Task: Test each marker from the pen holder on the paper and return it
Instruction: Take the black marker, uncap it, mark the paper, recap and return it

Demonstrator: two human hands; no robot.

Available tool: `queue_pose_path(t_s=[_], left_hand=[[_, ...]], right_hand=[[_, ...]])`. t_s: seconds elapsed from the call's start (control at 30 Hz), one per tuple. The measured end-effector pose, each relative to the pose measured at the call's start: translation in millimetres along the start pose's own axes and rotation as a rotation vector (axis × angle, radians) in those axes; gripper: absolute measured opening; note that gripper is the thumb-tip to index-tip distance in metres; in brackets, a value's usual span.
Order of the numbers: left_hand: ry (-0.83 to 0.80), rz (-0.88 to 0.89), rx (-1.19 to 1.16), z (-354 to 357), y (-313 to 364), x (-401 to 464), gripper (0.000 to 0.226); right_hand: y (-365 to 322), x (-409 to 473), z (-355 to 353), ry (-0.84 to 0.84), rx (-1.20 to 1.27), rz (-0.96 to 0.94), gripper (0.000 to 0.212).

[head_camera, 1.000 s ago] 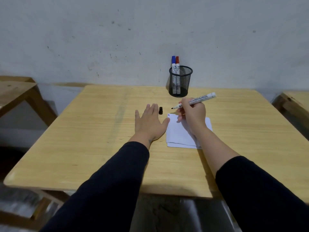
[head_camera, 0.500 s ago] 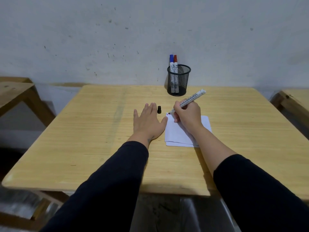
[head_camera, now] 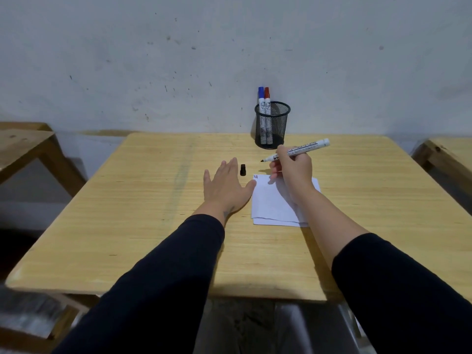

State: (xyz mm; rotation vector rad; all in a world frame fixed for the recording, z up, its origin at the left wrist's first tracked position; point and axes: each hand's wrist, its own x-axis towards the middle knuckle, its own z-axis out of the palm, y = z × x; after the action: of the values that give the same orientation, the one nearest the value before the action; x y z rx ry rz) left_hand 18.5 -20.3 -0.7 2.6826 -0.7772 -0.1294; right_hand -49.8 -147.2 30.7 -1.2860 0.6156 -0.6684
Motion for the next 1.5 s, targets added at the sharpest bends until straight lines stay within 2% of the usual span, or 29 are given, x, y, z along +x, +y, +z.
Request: queue_pose_path(t_s=[0.1,0.2,0.33,0.4,0.5,0.6,0.67,0.8,0.93,1.07,1.17,1.37,1.5], left_hand=[[0.059,0.011,-0.153,-12,2,5,0.073],[0.172,0.127,-0.094,-30,5,13,0.043],[0.070,0.164,0.028,-39,9,25,0.029],[0.045,0.119,-0.037,-35,8,26,0.020],[0.109,-0.004,-0.416,-27,4,24,0.008],[0.131,-0.123,-0.964,-34,11,17,0.006],[0.154,-0.113,-1.089,-46,17,18,0.010],[0.173,-0.020,-1.218,-72,27,26,0.015],[0.166,0.022,-1.282,-85,30,25,0.018],[0.125,0.052,-1.280,-88,32,20,0.012],[0.087,0.094,-1.233,-89,33,15,0.017],[0.078,0.156,-1.115,-91,32,5,0.011],[0.092,0.160,-1.071,-85,32,1,0.009]], right_hand=[[-13,10,-1,-0.047,-0.036,0.024,0.023],[-23,18,-3,-0.099,0.007,0.070,0.016],[-30,22,-8,-0.124,0.152,0.128,0.006],[-30,22,-12,-0.125,0.208,0.158,0.017],[-24,21,-16,-0.119,0.231,0.198,0.042],[-23,20,-17,-0.137,0.231,0.196,0.047],[-32,20,-16,-0.157,0.256,0.169,0.044],[-60,18,-9,-0.243,0.290,0.080,0.015],[-74,14,-5,-0.287,0.292,0.037,0.023],[-77,7,-5,-0.326,0.280,0.015,0.013],[-77,3,-5,-0.339,0.276,0.013,0.020],[-70,-6,-11,-0.390,0.264,-0.002,0.033],[-64,-11,-13,-0.354,0.252,0.005,0.018]])
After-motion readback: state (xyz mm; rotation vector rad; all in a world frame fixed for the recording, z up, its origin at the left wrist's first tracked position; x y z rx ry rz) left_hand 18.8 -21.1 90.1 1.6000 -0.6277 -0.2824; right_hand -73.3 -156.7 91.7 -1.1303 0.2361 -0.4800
